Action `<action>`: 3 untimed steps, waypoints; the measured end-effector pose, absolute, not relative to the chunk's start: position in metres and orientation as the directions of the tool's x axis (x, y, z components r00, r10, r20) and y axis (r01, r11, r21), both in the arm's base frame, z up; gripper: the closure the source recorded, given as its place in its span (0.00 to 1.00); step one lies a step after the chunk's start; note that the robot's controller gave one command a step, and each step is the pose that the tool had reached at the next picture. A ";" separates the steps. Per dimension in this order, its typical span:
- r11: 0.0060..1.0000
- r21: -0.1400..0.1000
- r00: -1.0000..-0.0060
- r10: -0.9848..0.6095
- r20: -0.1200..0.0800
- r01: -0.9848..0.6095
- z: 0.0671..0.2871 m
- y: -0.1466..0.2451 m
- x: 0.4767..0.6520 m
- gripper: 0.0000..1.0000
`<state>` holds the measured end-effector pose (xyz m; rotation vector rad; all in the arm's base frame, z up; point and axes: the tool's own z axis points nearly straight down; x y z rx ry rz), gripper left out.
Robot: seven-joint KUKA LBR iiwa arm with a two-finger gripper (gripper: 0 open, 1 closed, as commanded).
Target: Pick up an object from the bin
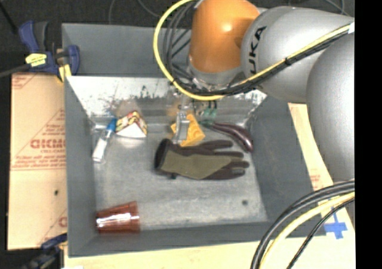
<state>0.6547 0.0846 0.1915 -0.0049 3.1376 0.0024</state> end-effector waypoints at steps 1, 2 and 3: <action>0.997 0.001 -0.997 -0.074 -0.010 -0.074 0.172 0.074 0.646 0.00; 0.989 0.000 -0.989 -0.148 -0.009 -0.148 0.102 0.052 0.618 0.00; 1.000 0.002 -1.000 -0.002 -0.014 -0.002 0.102 0.020 0.627 1.00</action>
Offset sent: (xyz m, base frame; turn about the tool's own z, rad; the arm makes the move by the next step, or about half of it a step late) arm -0.0510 -0.0394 -0.1166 -0.1302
